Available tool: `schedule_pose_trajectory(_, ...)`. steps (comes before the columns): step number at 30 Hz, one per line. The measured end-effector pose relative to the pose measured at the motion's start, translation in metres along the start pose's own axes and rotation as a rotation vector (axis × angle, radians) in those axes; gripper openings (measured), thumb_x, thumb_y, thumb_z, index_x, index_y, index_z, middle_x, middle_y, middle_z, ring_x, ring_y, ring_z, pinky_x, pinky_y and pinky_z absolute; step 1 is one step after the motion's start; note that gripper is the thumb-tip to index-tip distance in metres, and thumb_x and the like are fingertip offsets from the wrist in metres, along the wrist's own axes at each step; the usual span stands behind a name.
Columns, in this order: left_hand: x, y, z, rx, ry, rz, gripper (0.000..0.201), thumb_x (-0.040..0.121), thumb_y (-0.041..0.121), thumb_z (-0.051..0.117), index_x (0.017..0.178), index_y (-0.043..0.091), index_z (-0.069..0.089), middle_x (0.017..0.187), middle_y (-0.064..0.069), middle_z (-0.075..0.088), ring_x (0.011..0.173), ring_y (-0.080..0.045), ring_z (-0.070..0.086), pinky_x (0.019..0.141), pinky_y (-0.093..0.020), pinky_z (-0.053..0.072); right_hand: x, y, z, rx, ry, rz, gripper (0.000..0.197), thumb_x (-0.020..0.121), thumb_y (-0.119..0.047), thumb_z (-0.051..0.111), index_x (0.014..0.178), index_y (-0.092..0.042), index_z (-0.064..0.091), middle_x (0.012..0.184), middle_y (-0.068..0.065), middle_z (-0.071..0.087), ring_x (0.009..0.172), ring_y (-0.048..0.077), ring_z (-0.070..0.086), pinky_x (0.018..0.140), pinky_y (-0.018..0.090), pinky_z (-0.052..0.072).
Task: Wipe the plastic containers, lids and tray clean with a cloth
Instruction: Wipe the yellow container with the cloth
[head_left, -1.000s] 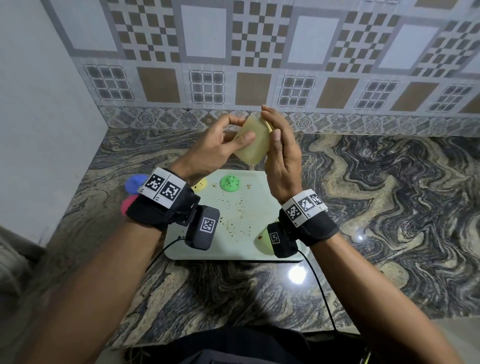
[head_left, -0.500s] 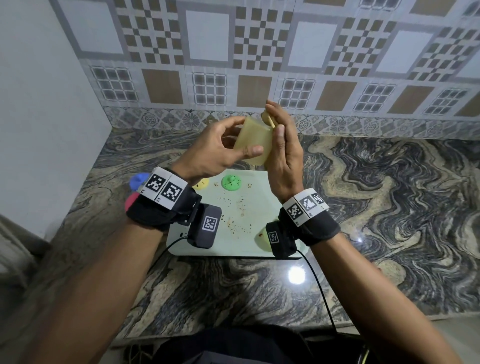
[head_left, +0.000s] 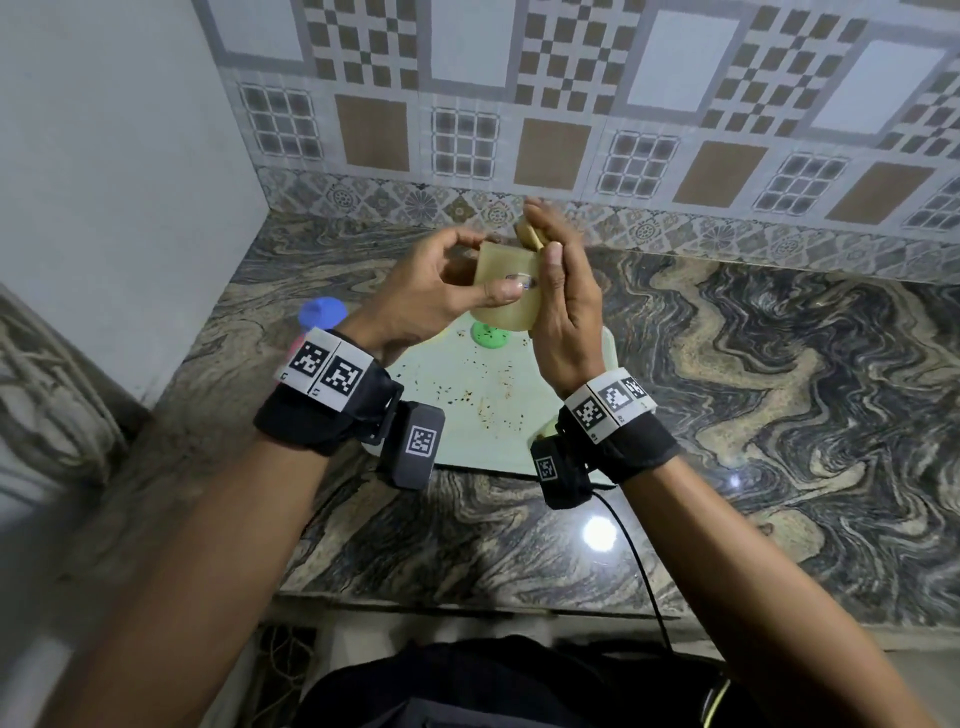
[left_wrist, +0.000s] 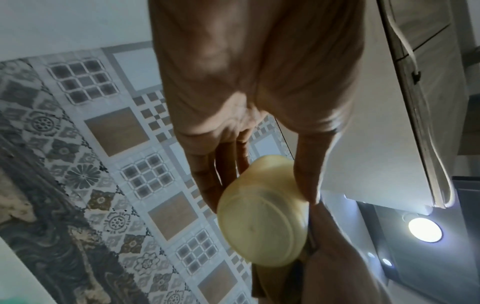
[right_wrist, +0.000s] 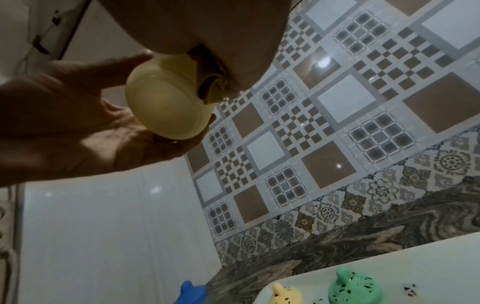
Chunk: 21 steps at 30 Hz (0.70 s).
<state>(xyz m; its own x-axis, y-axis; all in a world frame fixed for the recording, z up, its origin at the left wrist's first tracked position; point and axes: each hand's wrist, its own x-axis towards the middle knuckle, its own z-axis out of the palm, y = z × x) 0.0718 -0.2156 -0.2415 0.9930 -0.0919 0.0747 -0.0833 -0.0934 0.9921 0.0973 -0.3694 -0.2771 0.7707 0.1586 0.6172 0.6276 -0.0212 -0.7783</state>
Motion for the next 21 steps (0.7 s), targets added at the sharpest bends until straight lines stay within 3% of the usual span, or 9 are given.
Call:
schedule_pose_trajectory(2,-0.008,0.002,-0.002,-0.009,0.024,-0.014,0.064,0.067,0.025,0.082,0.12,0.004,0.054,0.102,-0.005,0.072,0.092,-0.012,0.069,0.079,-0.024,0.055,-0.001,0.002,0.0,-0.028,-0.068,-0.059,0.037,0.106,-0.017,0.03,0.132,-0.001,0.051,0.141,0.017,0.049,0.134,0.029,0.046,0.111,0.051,0.039)
schedule_pose_trajectory(5,-0.019,0.0,-0.007,-0.033,0.075,-0.036,0.06,0.069,0.018,0.083,0.119,0.005,0.053,0.102,-0.006,0.072,0.092,-0.013,0.069,0.08,-0.026,0.056,0.001,0.015,-0.006,-0.054,-0.145,-0.021,0.035,0.106,-0.013,0.031,0.132,-0.004,0.052,0.139,0.014,0.053,0.12,0.025,0.055,0.101,0.034,0.047)
schedule_pose_trajectory(8,-0.024,-0.015,-0.011,-0.067,0.193,-0.084,0.073,0.056,0.028,0.09,0.119,0.011,0.055,0.107,-0.005,0.072,0.099,-0.016,0.069,0.082,-0.032,0.057,0.002,0.032,-0.014,-0.13,-0.196,0.015,0.032,0.105,-0.007,0.036,0.132,0.002,0.051,0.14,0.019,0.049,0.128,0.025,0.05,0.108,0.023,0.041)
schedule_pose_trajectory(9,-0.027,-0.021,-0.013,-0.053,0.236,-0.11,0.079,0.054,0.032,0.089,0.122,0.013,0.054,0.111,-0.004,0.07,0.102,-0.016,0.068,0.085,-0.033,0.056,0.003,0.037,-0.016,-0.172,-0.221,0.019,0.032,0.104,-0.006,0.038,0.133,0.003,0.05,0.141,0.019,0.048,0.131,0.027,0.048,0.109,0.022,0.04)
schedule_pose_trajectory(11,-0.032,-0.037,-0.016,0.016,0.333,-0.159,0.085,0.052,0.035,0.09,0.126,0.014,0.053,0.114,-0.001,0.069,0.104,-0.014,0.067,0.091,-0.035,0.055,0.004,0.048,-0.016,-0.286,-0.255,0.018,0.035,0.103,-0.013,0.041,0.135,-0.002,0.049,0.145,0.015,0.046,0.135,0.028,0.045,0.113,0.033,0.038)
schedule_pose_trajectory(14,-0.045,-0.063,-0.019,0.104,0.542,-0.21,0.07,0.062,0.026,0.089,0.122,0.011,0.055,0.107,0.003,0.068,0.098,-0.011,0.066,0.088,-0.027,0.054,0.004,0.065,-0.011,-0.393,-0.307,-0.004,0.038,0.102,-0.022,0.043,0.134,-0.003,0.051,0.145,0.015,0.046,0.134,0.029,0.046,0.112,0.043,0.039)
schedule_pose_trajectory(16,-0.057,-0.084,-0.024,0.163,0.696,-0.258,0.064,0.063,0.025,0.088,0.117,0.015,0.056,0.105,0.003,0.067,0.092,-0.009,0.065,0.084,-0.026,0.054,0.001,0.076,-0.006,-0.444,-0.362,0.008,0.038,0.102,-0.023,0.043,0.133,-0.003,0.052,0.145,0.016,0.046,0.135,0.029,0.045,0.113,0.039,0.036)
schedule_pose_trajectory(19,-0.082,-0.112,-0.032,0.228,0.874,-0.322,0.063,0.061,0.024,0.087,0.116,0.019,0.057,0.106,0.003,0.065,0.095,-0.015,0.063,0.088,-0.031,0.052,-0.009,0.086,-0.003,-0.487,-0.451,0.022,0.036,0.103,-0.022,0.043,0.131,-0.001,0.053,0.143,0.018,0.048,0.131,0.03,0.047,0.107,0.025,0.03)
schedule_pose_trajectory(21,-0.103,-0.127,-0.036,0.291,0.982,-0.367,0.062,0.062,0.019,0.086,0.117,0.016,0.057,0.106,-0.001,0.065,0.095,-0.017,0.063,0.085,-0.028,0.05,-0.018,0.089,0.001,-0.475,-0.486,0.035,0.035,0.103,-0.02,0.043,0.13,0.0,0.053,0.14,0.019,0.05,0.129,0.03,0.048,0.109,0.028,0.033)
